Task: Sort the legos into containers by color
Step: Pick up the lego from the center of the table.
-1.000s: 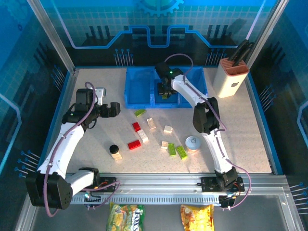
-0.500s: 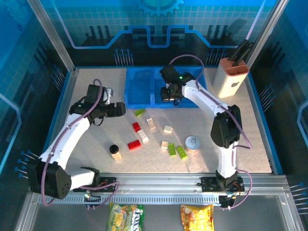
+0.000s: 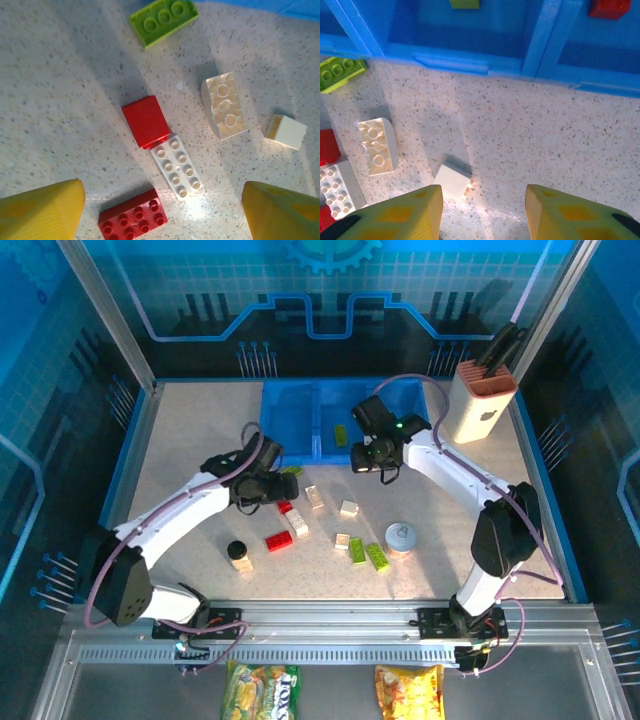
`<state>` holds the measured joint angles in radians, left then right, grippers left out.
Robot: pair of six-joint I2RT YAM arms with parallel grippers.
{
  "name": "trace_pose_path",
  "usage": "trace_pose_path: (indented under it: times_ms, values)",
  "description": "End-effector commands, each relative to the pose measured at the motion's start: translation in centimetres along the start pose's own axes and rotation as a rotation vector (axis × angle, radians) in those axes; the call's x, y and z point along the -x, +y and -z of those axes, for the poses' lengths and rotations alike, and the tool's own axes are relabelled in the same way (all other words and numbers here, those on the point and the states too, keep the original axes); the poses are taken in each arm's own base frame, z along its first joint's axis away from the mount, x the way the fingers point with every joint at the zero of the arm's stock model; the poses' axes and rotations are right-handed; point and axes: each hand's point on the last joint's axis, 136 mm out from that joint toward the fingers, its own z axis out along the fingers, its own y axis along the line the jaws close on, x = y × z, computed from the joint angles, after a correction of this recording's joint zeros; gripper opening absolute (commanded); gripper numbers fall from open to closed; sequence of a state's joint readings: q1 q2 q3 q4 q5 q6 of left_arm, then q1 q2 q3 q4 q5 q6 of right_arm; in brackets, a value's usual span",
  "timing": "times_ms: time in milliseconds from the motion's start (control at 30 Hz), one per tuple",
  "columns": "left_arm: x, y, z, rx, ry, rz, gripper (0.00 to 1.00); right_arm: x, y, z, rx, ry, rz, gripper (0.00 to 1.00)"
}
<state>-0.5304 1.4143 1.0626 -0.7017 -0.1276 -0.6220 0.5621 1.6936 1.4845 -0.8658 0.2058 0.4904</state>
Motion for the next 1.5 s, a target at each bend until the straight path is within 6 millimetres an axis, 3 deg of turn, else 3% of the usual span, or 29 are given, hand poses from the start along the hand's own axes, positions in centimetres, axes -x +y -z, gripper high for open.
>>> trace_pose_path:
  times_ms: [0, 333, 733, 1067, 1467]
  values:
    - [-1.0, -0.1, -1.6, 0.065, -0.007, 0.098, 0.82, 0.0, -0.3, 1.1, 0.015, -0.028, -0.018, 0.47]
    - [-4.0, -0.9, -5.1, 0.136, 0.050, 0.165, 0.79, 0.1, -0.9, 2.6, 0.022, -0.042, 0.001, 0.46]
    - [-7.6, -1.4, -8.6, 0.184, 0.133, 0.170, 0.67, -0.8, -2.0, 3.1, 0.017, -0.038, 0.003, 0.46]
    - [-8.3, -1.1, -9.2, 0.198, 0.151, 0.157, 0.57, -1.2, -1.9, 2.7, 0.027, -0.031, -0.011, 0.46]
    - [-7.7, -1.0, -9.9, 0.222, 0.138, 0.118, 0.48, -1.4, -1.7, 2.9, 0.032, -0.027, -0.013, 0.46]
